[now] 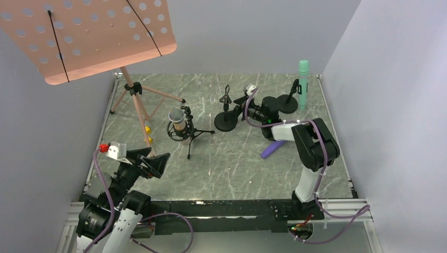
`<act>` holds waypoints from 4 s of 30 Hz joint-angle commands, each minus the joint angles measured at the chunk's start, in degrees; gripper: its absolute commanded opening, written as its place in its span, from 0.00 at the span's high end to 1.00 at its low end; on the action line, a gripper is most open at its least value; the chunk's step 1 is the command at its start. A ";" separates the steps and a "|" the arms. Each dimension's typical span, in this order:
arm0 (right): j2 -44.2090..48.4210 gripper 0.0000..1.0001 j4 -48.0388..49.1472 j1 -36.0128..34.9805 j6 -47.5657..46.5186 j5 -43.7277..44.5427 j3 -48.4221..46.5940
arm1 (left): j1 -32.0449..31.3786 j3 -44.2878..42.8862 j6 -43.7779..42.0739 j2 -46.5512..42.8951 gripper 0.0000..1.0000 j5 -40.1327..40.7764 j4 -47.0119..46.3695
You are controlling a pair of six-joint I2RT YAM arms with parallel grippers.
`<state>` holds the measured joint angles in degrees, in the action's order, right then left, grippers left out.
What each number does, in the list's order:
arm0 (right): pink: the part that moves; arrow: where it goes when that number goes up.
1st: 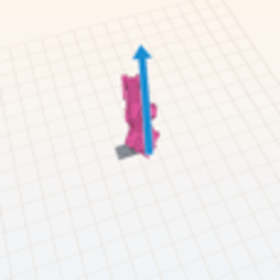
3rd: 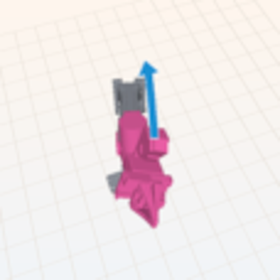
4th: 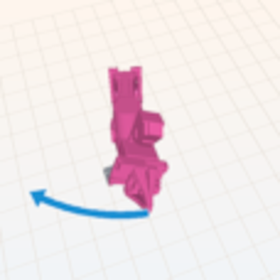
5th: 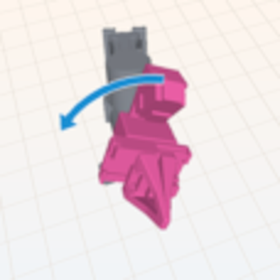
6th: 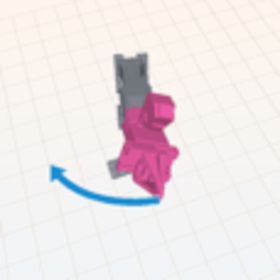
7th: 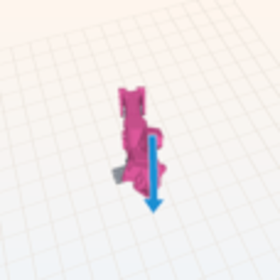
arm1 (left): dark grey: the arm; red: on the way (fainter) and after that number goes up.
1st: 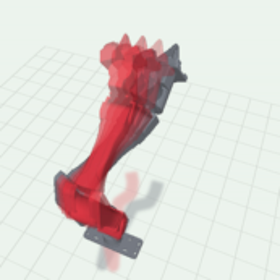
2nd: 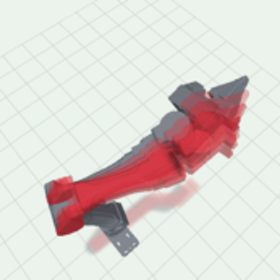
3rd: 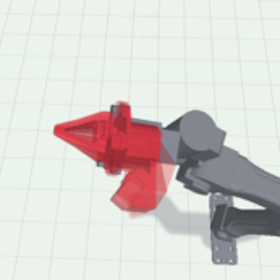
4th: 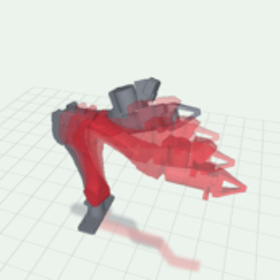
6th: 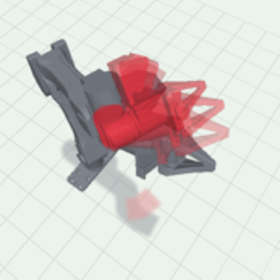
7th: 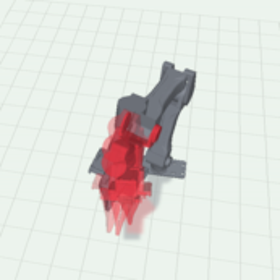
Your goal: Attach the microphones to the stand
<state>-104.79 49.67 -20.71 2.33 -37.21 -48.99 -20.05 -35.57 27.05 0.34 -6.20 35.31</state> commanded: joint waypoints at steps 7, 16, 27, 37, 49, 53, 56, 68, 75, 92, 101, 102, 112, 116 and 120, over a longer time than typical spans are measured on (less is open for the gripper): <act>-7.59 0.24 13.21 -1.00 9.44 2.15 -7.84 | 0.01 0.64 3.17 1.34 0.01 -0.22 -3.34; -8.89 0.65 15.98 -0.93 10.37 -5.52 -8.09 | 0.01 0.15 3.15 1.05 0.01 -0.66 -1.99; 12.58 0.92 -7.45 -0.83 -11.40 -32.29 1.39 | 0.02 -0.38 -0.50 1.55 0.01 -14.66 -5.93; 15.98 0.89 -110.10 -5.94 -94.50 -39.29 -10.15 | 0.01 -0.98 -1.14 8.61 0.01 -30.69 -14.32; 1.48 0.73 -135.39 -5.33 -123.98 -45.68 -12.50 | 0.08 2.12 0.38 11.56 0.01 -34.12 -19.60; 1.23 0.60 -135.45 -3.28 -123.36 -46.37 -12.42 | 0.01 2.45 0.55 11.65 0.01 -34.27 -20.19; 0.38 0.49 -135.42 -2.01 -123.31 -46.71 -12.28 | 0.01 2.24 0.68 12.17 0.01 -34.59 -20.56; 2.06 0.19 -135.50 3.17 -124.11 -47.51 -10.74 | 0.01 0.98 0.29 11.62 0.01 -34.80 -19.02; 6.78 0.16 -135.43 9.65 -120.37 -45.78 -11.68 | 0.01 -0.96 -0.59 12.02 0.01 -36.68 -17.99; 41.03 0.00 -93.06 15.88 -49.04 -13.02 -6.60 | -2.94 -15.18 -12.69 25.45 0.01 -44.33 -5.61; 46.22 0.00 -97.52 16.16 -44.91 -22.78 -7.04 | -28.28 -25.52 -28.51 41.48 0.01 -27.09 0.19; 46.57 0.00 -98.42 16.14 -46.99 -22.92 -6.77 | -30.10 -28.27 -32.89 44.60 0.01 -26.32 2.56; 47.94 0.00 -103.04 16.92 -54.56 -29.38 -2.99 | -30.91 -42.57 -69.25 67.59 0.01 -30.40 9.85; 50.21 0.00 -101.24 17.46 -52.77 -28.21 -1.98 | -29.40 -45.37 -72.81 73.57 0.01 -34.36 8.36; 51.62 0.00 -100.24 17.63 -51.72 -28.27 -1.72 | -28.99 -51.45 -73.19 80.95 0.01 -37.27 10.99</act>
<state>-55.09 -52.27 -3.40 -50.09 -63.40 -50.89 -49.60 -80.01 -40.69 76.49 -37.98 45.43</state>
